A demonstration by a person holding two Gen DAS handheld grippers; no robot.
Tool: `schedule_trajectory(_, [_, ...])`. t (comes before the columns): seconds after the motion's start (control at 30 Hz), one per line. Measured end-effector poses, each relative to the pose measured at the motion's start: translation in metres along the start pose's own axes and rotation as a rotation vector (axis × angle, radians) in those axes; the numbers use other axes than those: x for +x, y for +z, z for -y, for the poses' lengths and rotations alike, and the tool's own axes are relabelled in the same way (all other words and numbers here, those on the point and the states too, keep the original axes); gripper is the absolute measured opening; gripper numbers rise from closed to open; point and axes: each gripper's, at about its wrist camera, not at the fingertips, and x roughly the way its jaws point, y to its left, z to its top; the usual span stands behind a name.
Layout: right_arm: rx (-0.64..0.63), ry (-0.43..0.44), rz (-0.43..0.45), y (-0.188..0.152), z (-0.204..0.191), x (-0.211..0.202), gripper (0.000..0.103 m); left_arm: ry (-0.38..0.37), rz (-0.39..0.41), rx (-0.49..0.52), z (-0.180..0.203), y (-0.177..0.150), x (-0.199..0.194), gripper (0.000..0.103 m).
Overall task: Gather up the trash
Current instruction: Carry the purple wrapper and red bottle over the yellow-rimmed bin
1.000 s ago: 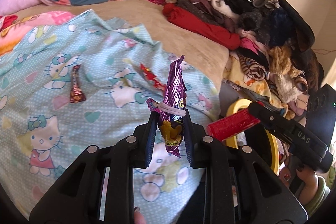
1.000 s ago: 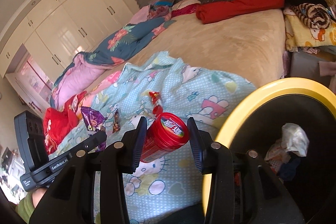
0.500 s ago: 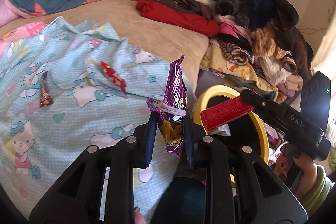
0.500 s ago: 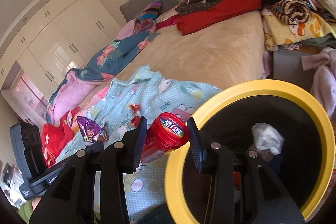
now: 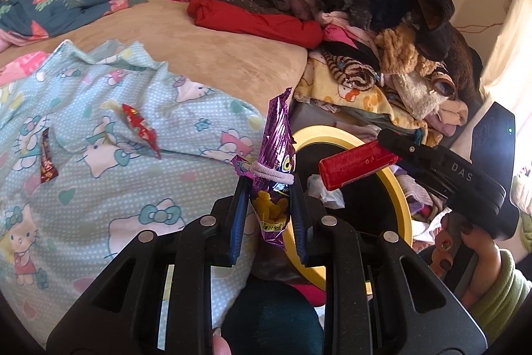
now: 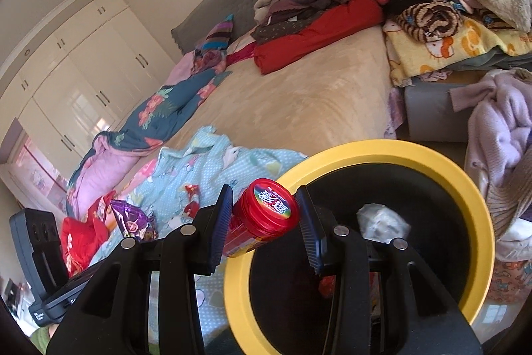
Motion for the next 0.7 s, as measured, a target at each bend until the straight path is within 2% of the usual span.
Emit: schedule_trajectory(0.7, [0.055,-0.131,0.082,0.013,0.058,-0.033,0.038,-0.053,-0.062,0.105,0.05,-0.003,0.025,0.018])
